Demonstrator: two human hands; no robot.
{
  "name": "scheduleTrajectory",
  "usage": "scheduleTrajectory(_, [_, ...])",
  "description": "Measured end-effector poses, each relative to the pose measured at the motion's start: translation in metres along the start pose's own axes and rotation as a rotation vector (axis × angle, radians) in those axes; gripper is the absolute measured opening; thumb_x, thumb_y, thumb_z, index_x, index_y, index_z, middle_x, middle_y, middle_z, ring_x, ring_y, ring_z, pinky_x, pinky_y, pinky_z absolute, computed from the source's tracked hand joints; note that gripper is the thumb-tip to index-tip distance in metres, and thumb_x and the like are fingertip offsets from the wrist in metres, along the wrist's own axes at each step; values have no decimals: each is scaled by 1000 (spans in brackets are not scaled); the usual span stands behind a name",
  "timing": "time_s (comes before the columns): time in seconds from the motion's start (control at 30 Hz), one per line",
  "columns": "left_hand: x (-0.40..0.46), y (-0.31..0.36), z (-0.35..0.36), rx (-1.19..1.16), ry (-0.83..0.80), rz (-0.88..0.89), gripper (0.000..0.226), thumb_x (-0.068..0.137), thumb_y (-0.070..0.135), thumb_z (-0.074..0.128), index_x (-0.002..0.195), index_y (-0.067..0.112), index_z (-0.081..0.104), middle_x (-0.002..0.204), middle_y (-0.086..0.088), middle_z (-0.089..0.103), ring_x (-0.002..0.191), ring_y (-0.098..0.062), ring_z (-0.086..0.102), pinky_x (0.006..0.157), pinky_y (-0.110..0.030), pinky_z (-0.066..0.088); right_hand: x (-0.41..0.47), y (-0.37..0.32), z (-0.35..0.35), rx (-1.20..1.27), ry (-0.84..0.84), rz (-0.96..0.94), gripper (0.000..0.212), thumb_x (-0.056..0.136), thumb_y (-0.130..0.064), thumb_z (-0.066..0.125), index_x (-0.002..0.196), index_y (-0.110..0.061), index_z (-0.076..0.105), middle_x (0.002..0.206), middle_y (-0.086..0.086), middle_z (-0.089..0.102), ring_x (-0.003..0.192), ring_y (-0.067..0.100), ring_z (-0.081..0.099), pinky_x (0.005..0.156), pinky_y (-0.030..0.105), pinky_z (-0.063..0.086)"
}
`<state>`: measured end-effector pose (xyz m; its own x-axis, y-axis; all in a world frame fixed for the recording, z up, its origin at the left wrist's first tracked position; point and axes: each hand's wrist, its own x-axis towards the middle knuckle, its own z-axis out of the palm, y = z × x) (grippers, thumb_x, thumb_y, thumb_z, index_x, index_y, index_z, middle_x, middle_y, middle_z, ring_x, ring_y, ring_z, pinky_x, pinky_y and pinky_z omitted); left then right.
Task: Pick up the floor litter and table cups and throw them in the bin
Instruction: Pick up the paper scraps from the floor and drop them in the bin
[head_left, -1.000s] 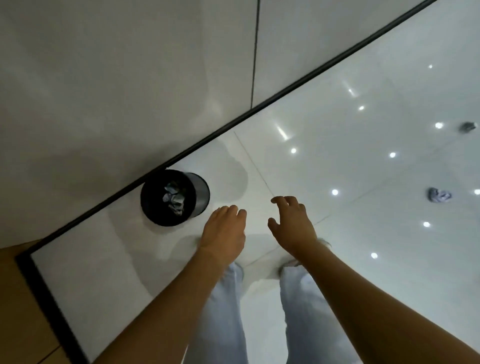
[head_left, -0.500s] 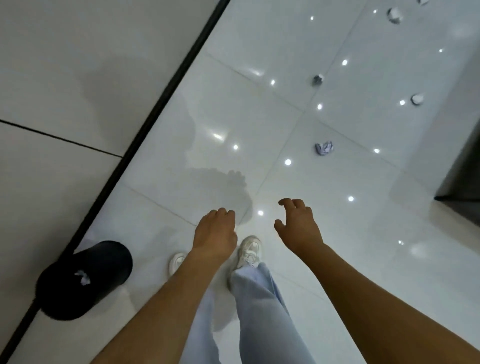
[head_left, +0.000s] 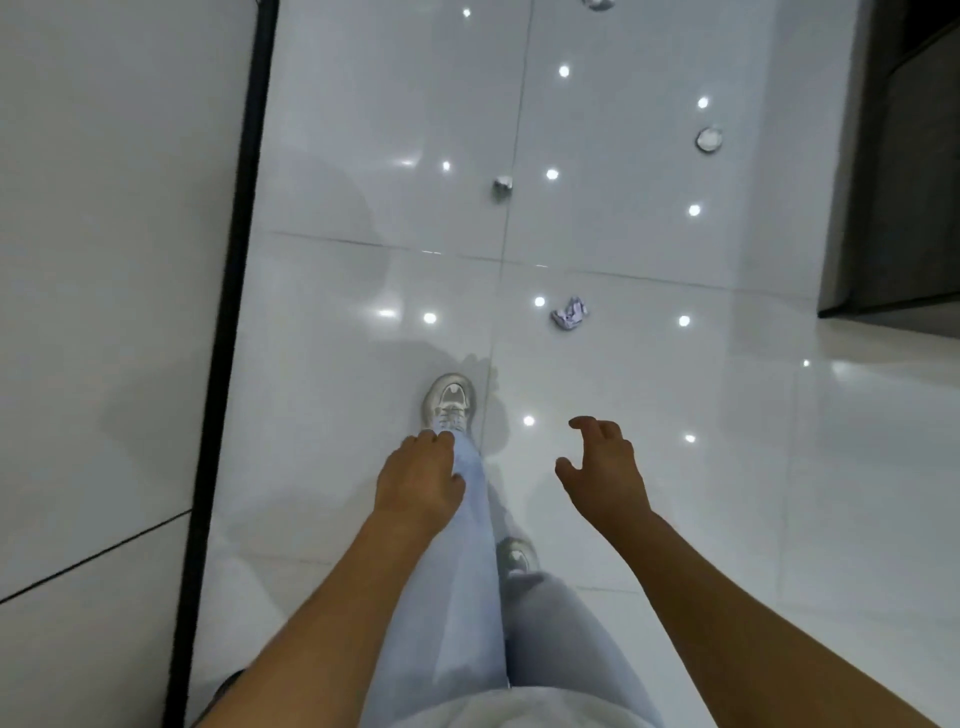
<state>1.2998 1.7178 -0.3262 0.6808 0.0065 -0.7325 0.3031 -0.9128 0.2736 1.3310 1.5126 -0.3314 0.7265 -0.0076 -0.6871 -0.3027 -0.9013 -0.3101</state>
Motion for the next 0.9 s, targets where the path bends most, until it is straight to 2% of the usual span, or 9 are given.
scheduleTrajectory(0.23, [100,9,-90,164,-23,63,40,94,30,49,131,14,46,127,-7,51,116,-24,48,89,-33,42,83,-31,-37,144,51,135,50,90,-17,57,138,-16,42,141,10,38,120,31,41,88,34,40])
scheduleTrajectory(0.4, [161,39,-127,298,-79,113,39,94,31,49,130,16,45,127,-5,51,116,-22,49,90,-33,44,133,-22,-64,220,83,196,52,89,-19,58,138,-14,42,139,11,39,117,33,43,90,37,41])
scheduleTrajectory(0.67, [282,90,-128,288,-73,180,43,95,32,50,135,20,43,130,0,50,119,-18,47,88,-28,42,246,17,-66,249,65,282,58,91,-20,58,143,-17,34,146,9,32,126,30,38,90,37,45])
scheduleTrajectory(0.77, [338,94,-115,255,-82,186,44,94,33,51,135,20,44,131,-1,51,118,-18,48,88,-27,41,302,32,-39,264,60,295,60,90,-20,58,144,-16,32,147,8,29,127,29,36,91,37,46])
scheduleTrajectory(0.9, [419,85,-96,210,-33,216,43,91,30,57,132,18,49,129,-5,54,115,-22,51,86,-32,42,384,53,12,251,7,338,64,87,-17,58,144,-17,29,145,10,30,124,32,35,84,38,44])
